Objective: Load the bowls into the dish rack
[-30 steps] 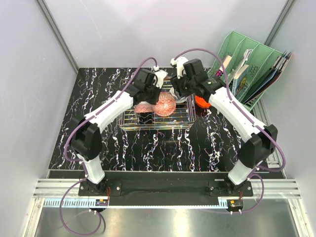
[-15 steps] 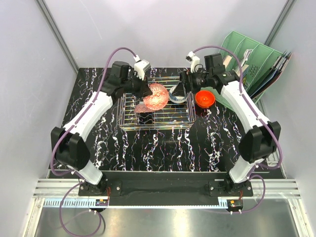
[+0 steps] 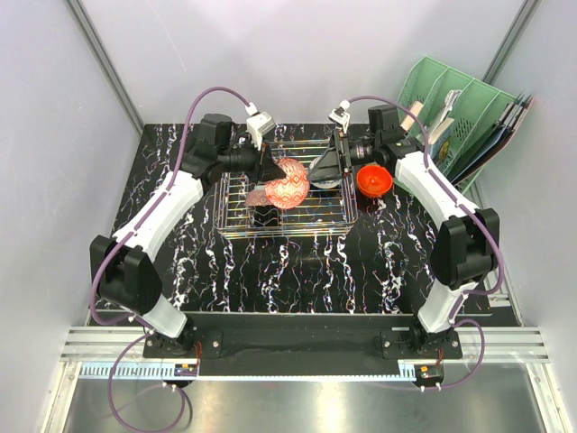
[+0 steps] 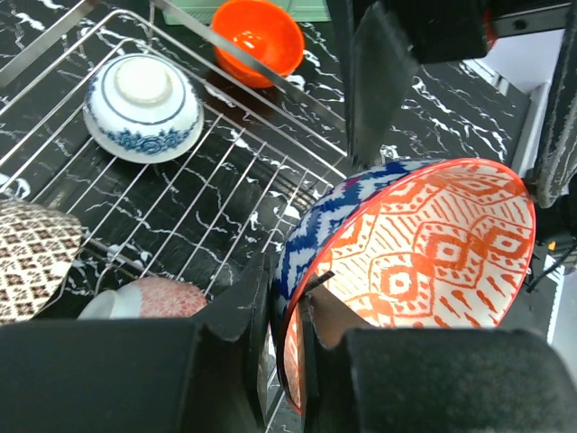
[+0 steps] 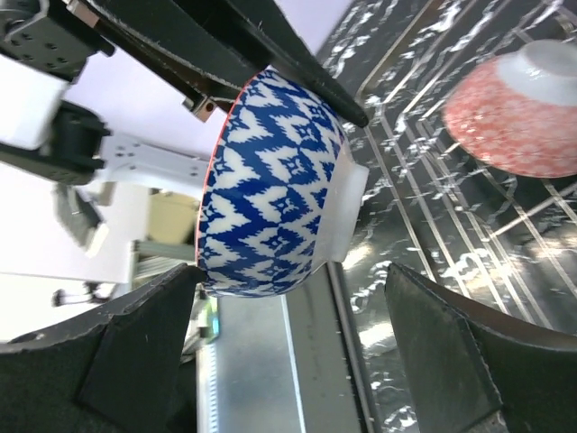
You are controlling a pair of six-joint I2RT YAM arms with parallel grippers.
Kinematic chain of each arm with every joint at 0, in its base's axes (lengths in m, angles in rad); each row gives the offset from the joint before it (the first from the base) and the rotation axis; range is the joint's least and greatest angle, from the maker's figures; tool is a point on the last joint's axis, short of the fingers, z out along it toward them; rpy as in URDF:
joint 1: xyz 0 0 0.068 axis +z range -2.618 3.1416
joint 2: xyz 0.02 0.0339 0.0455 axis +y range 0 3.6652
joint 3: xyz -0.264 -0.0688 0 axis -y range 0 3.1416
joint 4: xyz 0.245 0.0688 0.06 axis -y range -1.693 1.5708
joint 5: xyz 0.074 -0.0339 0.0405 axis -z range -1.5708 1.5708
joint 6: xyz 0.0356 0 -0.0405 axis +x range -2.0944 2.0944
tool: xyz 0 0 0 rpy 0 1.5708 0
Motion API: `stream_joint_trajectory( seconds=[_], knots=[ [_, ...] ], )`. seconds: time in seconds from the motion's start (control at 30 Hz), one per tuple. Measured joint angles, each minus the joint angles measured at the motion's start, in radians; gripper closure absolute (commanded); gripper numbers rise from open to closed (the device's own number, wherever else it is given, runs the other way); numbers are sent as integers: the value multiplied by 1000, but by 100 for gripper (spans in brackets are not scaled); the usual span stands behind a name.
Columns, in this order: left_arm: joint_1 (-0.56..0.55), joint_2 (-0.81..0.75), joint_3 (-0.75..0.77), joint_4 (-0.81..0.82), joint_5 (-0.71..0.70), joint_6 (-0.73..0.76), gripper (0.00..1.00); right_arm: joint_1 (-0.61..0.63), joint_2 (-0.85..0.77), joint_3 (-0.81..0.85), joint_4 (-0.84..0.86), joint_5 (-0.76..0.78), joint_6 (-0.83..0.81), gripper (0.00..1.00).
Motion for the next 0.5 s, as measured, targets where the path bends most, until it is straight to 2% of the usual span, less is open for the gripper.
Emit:
stream_joint_trajectory(
  seconds=[0.2,0.5],
  knots=[
    [0,0,-1,13,19,0,100,0,-1,-85,183,-82,154,9],
    [-13,5,-2,79,50,-55,100,11,-1,-125,394,-110,320,13]
  ],
)
